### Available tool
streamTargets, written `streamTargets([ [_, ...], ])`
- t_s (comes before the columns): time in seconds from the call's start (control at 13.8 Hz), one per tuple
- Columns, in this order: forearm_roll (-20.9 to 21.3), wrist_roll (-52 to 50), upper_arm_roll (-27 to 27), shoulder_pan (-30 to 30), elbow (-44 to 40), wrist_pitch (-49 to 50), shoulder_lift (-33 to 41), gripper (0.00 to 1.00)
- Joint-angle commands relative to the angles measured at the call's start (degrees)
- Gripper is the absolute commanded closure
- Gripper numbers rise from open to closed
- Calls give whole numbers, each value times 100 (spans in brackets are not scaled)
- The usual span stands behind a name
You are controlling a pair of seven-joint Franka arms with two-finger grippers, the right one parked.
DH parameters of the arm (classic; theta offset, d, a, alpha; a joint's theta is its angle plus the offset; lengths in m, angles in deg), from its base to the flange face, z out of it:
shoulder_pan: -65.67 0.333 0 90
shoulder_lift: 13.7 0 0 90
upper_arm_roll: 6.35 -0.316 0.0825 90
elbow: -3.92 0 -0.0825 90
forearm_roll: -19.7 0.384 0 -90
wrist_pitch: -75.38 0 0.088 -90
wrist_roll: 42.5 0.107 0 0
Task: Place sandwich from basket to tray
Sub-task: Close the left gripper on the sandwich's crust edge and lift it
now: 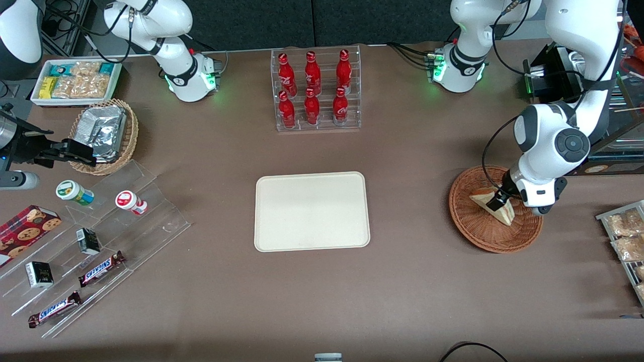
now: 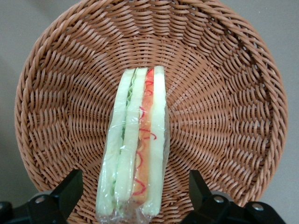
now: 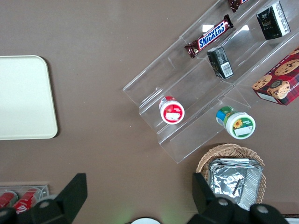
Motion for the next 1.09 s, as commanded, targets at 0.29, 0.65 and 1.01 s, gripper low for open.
streamTargets([
  [0.29,115,-128,-18,-28,260,-233,129,31],
  [0.65,106,-128,-18,-20,243,-250,93,87],
  [1.01,141,29,-9,-28,-177,624,487,86],
])
